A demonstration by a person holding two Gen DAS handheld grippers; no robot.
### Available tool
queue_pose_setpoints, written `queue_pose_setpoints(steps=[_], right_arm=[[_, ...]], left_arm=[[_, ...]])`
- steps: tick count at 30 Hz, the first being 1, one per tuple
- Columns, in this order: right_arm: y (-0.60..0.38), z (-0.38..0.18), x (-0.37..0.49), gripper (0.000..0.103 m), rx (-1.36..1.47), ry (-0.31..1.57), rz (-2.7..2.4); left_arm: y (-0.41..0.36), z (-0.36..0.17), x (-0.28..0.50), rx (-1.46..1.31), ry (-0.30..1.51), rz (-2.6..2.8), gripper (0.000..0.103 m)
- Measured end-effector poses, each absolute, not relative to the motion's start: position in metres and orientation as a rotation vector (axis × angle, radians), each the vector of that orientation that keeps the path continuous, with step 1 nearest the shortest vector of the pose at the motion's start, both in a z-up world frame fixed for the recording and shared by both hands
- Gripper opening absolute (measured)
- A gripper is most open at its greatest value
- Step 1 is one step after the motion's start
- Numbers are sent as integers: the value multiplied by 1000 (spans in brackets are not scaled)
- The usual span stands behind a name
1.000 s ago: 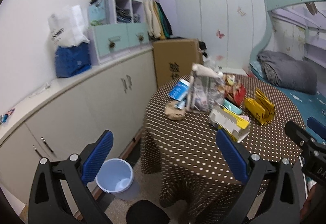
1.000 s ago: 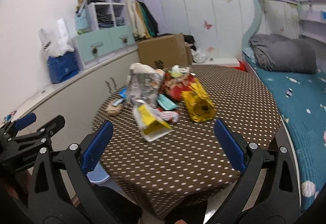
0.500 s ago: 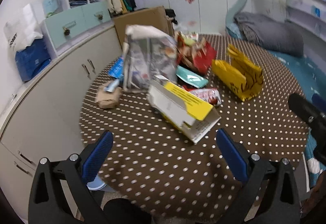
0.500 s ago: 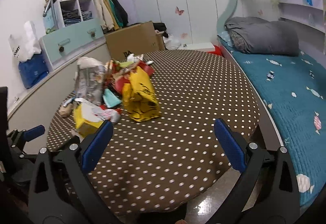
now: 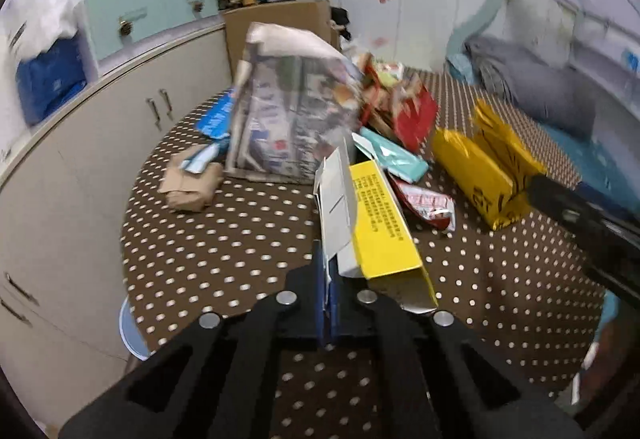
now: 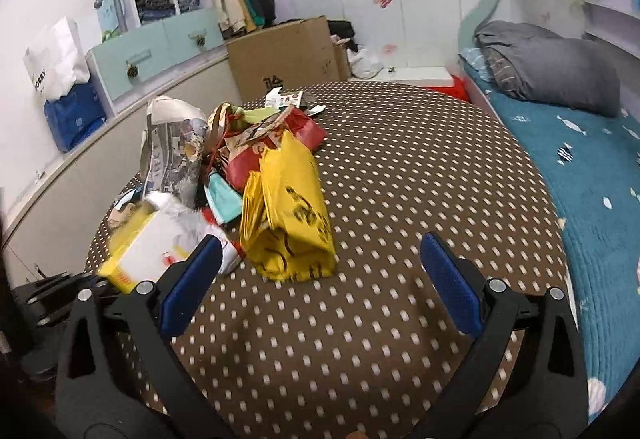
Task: Collect trash
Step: 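Grasp the yellow-white box with the left tool while the right tool grasps the yellow paper bag, then carry both items to the blue wastebasket and open both tools to drop them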
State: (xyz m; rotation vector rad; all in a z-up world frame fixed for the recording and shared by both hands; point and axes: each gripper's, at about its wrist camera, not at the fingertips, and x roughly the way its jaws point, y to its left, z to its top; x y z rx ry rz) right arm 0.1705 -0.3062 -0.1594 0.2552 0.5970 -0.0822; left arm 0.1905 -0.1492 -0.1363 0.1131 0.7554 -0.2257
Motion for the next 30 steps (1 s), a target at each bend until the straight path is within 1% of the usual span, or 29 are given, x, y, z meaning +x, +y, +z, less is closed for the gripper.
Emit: queue_pose_setpoints(steps=[4, 6, 7, 8, 9, 11, 12, 16, 20, 25, 30], right_arm=[[-306, -162, 199, 97, 280, 651, -55], [-306, -166, 210, 94, 309, 693, -16], [-306, -167, 213, 84, 318, 706, 1], [-305, -169, 215, 66, 323, 716, 11], [-304, -171, 216, 55, 326, 731, 17], [-303, -174, 216, 44, 336, 740, 26], [-303, -172, 214, 42, 332, 734, 18], [-299, -156, 190, 41, 317, 661, -36], [-271, -125, 161, 41, 267, 567, -12], [-188, -107, 151, 41, 187, 542, 188], [-71, -121, 174, 41, 109, 588, 426]], left_arm=[[-134, -124, 179, 82, 719, -234, 2], [-126, -117, 171, 64, 699, -238, 2], [-122, -114, 167, 54, 689, -244, 2], [-116, -110, 163, 40, 675, -242, 2], [-112, -109, 162, 34, 668, -240, 2], [-101, -105, 163, 18, 660, -234, 2], [-96, -104, 166, 8, 659, -233, 2], [-72, -98, 159, -39, 638, -232, 2], [-35, -87, 156, -74, 596, -207, 2], [22, -90, 157, -103, 602, -119, 2], [95, -110, 160, -134, 659, 31, 2]])
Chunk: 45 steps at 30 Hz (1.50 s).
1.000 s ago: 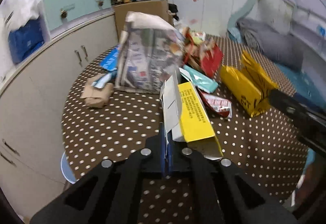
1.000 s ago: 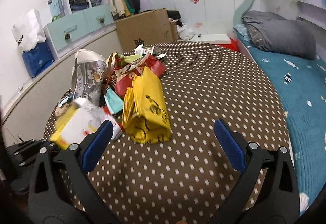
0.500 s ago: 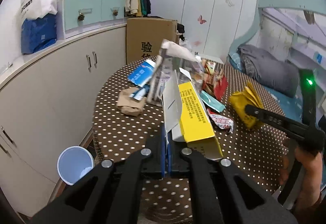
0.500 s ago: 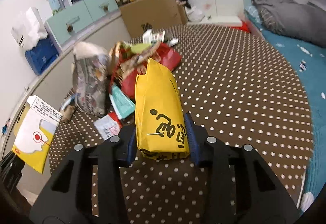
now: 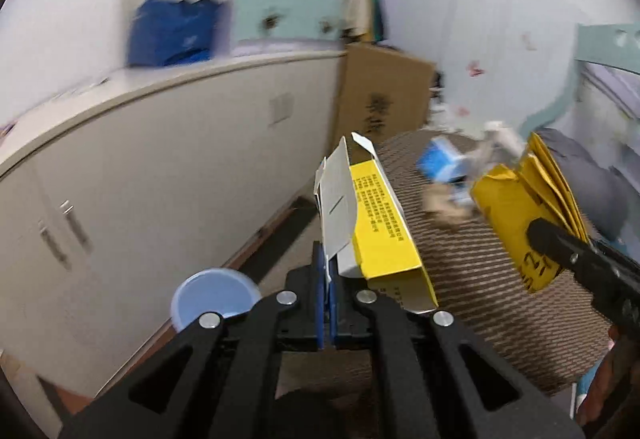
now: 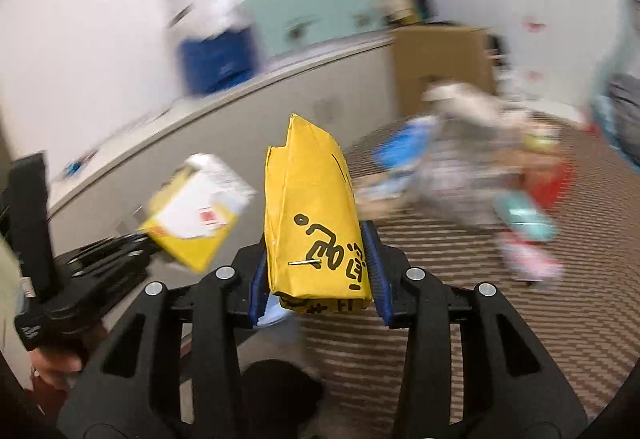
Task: Collect trash
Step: 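Carry both items to the blue wastebasket and open both tools to drop them, then move both tools back over the table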
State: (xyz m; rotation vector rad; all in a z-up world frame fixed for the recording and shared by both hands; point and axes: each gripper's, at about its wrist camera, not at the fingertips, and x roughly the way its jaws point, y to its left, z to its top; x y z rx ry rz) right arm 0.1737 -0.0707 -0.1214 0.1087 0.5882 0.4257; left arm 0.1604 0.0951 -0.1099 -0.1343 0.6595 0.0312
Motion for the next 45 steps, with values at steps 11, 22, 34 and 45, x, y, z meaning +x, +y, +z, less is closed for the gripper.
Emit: queue_pose_setpoints(steps=[11, 22, 34, 45], right_arm=[[90, -196, 256, 41, 67, 705, 627], [119, -246, 315, 45, 84, 814, 574], [150, -259, 313, 46, 64, 855, 610], [195, -249, 352, 85, 78, 786, 632]], left_arm=[[228, -189, 215, -229, 874, 252, 2], [290, -244, 286, -355, 933, 351, 75], [304, -259, 258, -388, 928, 353, 75], [344, -228, 243, -400, 828, 530, 78]])
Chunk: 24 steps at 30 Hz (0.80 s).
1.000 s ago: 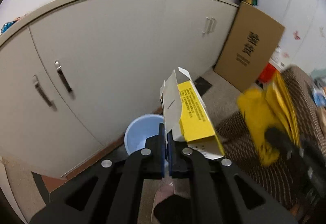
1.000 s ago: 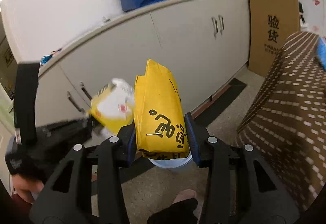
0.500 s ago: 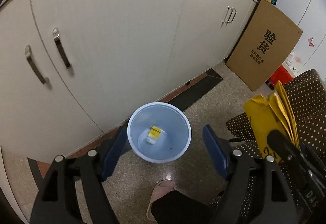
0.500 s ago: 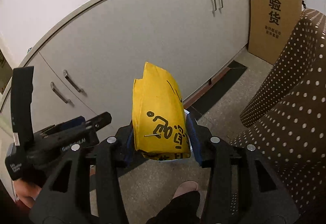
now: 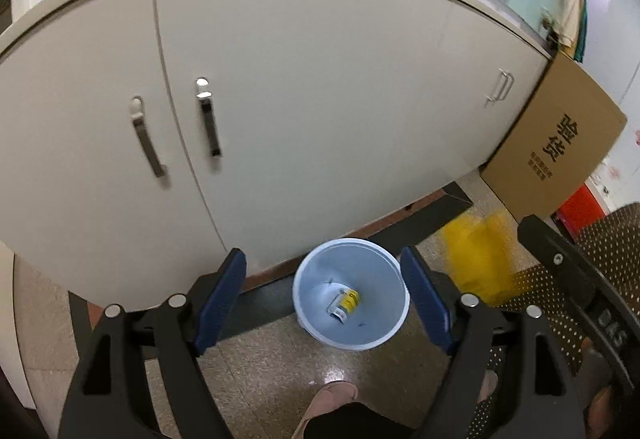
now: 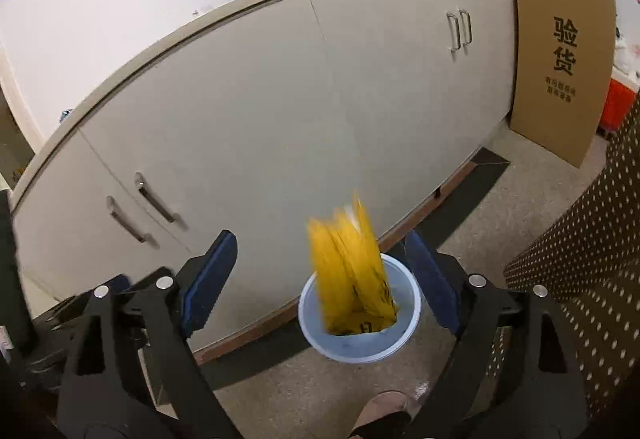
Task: Collect trash
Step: 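Move both tools back over the table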
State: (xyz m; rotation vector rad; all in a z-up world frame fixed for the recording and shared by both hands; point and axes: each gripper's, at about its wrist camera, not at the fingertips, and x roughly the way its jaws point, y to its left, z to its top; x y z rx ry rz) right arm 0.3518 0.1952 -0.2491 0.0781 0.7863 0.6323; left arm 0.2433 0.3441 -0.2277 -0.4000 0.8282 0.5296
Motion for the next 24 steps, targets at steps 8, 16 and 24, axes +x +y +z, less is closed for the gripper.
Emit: queue_pose_setpoints(steps=[8, 16, 24], right_arm=[[168, -223, 325, 85, 50, 740, 600], [110, -162, 279, 86, 49, 624, 488], [3, -115, 232, 86, 146, 550, 385]], left_arm=[[324, -204, 234, -389, 789, 489, 78], [266, -151, 222, -337, 714, 341, 78], [162, -103, 213, -242, 665, 138, 83]])
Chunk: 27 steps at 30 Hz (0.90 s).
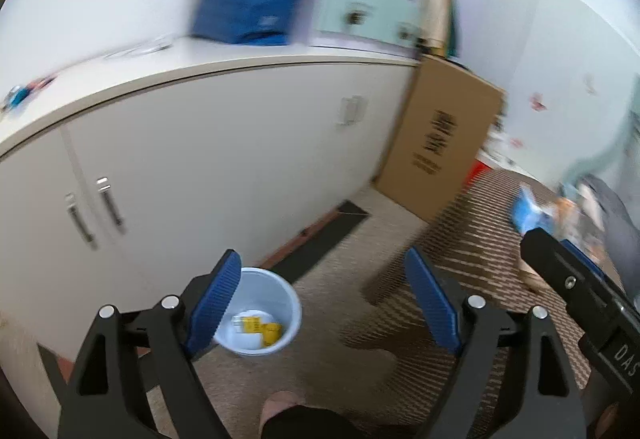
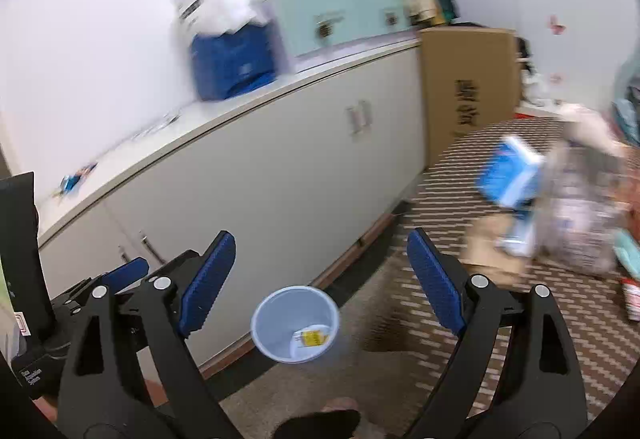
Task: Collect trash
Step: 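Move both tools back over the table, then grasp the beige cloth with the left tool while the right tool grasps the snack wrapper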
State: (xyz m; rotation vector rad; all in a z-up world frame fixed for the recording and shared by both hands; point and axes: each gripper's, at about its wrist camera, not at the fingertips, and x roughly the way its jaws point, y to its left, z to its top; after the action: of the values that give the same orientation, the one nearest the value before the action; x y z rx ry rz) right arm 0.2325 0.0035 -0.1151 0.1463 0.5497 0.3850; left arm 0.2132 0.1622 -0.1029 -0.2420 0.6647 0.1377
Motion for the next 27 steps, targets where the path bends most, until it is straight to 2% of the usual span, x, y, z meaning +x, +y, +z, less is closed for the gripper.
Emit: queue_pose_setpoints(steps=[5, 10, 17, 25, 26, 27], right_arm=[[-74, -109, 211, 86, 164, 530, 241], [-145, -123, 205, 86, 176, 602, 117], [-203, -154, 213, 86, 140, 742, -2], [-215, -174, 232, 86, 117, 818, 1], [-215, -176, 235, 86, 107, 827, -2], [-214, -177, 237, 86, 103, 831, 0]], left_arm=[[89, -94, 218, -169, 703, -23, 84], [21, -99, 233, -55, 747, -144, 84], [-26, -122, 269, 21, 838, -216, 84], [-48, -139, 311, 117, 861, -163, 84], [-47, -139, 313, 114, 863, -161, 74], [-46, -141, 317, 108, 874, -167, 58]])
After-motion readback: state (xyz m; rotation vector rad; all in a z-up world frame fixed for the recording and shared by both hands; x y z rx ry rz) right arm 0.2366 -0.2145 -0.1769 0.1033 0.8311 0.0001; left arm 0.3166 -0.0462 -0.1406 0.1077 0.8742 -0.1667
